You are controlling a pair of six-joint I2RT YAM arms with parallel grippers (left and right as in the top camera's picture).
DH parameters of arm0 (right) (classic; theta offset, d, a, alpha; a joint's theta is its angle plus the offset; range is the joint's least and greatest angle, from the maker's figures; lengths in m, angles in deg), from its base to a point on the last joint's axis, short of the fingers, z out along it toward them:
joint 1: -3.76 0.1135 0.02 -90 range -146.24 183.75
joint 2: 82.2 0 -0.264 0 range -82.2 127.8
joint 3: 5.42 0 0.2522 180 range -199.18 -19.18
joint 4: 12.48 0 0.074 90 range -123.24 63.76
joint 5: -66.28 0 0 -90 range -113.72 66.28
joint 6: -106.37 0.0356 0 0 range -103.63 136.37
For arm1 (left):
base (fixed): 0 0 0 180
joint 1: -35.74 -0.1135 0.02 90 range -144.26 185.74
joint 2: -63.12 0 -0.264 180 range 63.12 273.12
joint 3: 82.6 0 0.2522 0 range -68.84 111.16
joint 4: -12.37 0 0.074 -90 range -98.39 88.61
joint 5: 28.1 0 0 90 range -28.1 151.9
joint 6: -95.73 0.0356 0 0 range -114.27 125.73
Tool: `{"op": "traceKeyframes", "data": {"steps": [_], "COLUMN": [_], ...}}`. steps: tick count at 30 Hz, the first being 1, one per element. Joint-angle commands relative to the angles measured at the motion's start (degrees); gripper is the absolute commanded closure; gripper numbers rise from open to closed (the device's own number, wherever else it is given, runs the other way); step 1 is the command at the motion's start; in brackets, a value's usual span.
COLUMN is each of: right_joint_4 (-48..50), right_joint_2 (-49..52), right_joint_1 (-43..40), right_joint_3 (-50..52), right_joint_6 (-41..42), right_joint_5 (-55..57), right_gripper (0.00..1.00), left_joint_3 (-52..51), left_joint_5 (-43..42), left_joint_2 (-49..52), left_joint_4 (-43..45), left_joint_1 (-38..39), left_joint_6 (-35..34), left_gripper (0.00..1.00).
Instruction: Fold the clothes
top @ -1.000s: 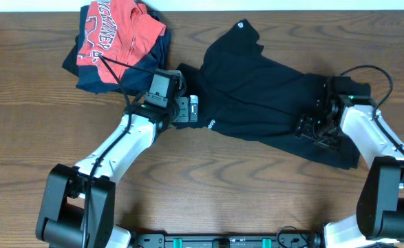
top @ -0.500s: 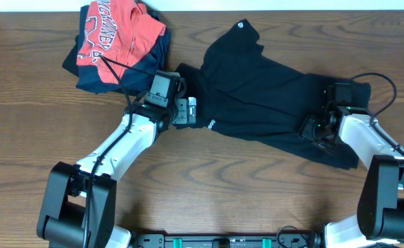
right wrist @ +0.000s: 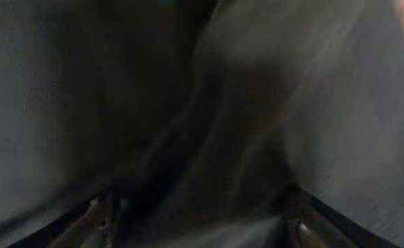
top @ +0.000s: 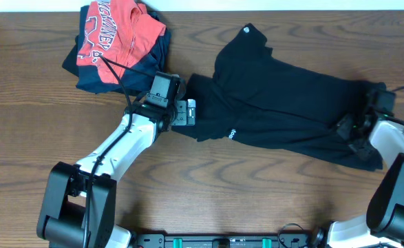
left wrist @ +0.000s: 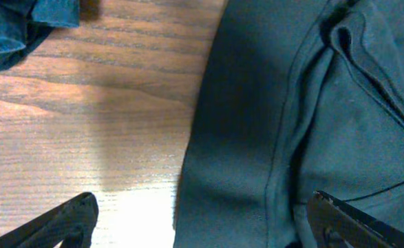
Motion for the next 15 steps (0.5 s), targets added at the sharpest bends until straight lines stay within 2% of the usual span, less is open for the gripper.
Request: {"op": "traceKeyframes", "data": {"steps": [1, 3, 6, 11, 15], "right_joint_4": [4.63, 8.04, 6.19, -6.99, -18.29], "right_joint_2": [-0.09, -0.09, -0.11, -0.11, -0.11], "right_joint_1": [-1.73, -1.97, -1.53, 0.76, 3.41], "right_joint_3": [0.35, -0.63, -4.96, -18.64, -30.32], "right_joint_6": [-6.10, -10.14, -11.85, -14.69, -18.58], "right_joint_5": [0.28, -5.18, -10.64, -14.38, -16.22], "right_gripper": [0.20, 0.20, 0.18, 0.10, 0.08], "left_joint_3": [0.87, 0.87, 0.90, 2.32, 5.05], "left_joint_5": [0.68, 0.68, 0.61, -5.31, -5.57], "left_joint_2": [0.70, 0.70, 0.68, 0.68, 0.70], "left_joint_4": [-0.90, -1.03, -1.01, 0.31, -1.01], "left_joint_1": [-0.28, -0.28, -0.28, -0.22, -0.24], "left_joint_6": [0.98, 0.98, 1.01, 8.00, 11.37], "left_gripper": [0.02, 0.02, 0.02, 0.02, 0.02]}}
